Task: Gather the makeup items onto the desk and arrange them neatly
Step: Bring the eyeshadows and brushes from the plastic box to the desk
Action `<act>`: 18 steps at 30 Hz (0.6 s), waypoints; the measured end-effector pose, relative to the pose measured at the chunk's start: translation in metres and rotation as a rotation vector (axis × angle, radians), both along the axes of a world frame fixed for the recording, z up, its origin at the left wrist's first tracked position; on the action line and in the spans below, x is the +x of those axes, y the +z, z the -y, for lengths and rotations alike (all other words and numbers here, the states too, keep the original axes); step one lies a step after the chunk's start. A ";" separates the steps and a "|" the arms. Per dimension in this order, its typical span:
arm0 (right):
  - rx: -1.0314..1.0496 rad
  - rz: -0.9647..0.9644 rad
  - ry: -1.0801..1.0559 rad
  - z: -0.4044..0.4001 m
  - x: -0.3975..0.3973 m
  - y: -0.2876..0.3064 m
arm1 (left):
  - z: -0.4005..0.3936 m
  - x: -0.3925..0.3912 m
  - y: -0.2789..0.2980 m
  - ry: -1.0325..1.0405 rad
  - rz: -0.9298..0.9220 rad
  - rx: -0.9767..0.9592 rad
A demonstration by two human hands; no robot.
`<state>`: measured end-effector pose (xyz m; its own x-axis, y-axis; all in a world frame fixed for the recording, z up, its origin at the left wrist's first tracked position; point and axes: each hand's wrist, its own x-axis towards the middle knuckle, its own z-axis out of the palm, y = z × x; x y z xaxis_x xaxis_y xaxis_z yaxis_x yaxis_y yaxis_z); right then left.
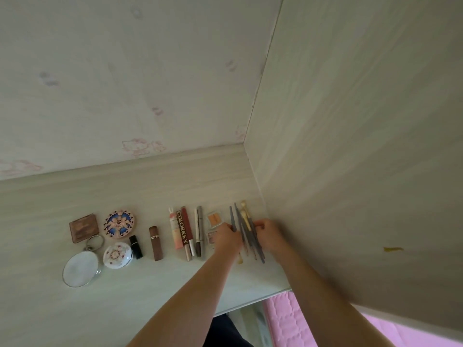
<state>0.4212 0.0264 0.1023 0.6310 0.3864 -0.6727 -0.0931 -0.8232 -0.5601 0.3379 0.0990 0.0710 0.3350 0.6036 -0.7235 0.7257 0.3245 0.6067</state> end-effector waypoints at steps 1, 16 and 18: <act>-0.006 0.009 -0.007 0.001 0.000 0.000 | 0.000 -0.001 0.001 0.003 -0.006 0.004; -0.008 0.168 0.058 0.009 -0.008 0.004 | 0.007 -0.007 0.016 0.047 0.014 0.029; -0.015 0.196 0.102 0.011 -0.011 0.007 | 0.008 -0.011 0.020 0.017 0.014 0.057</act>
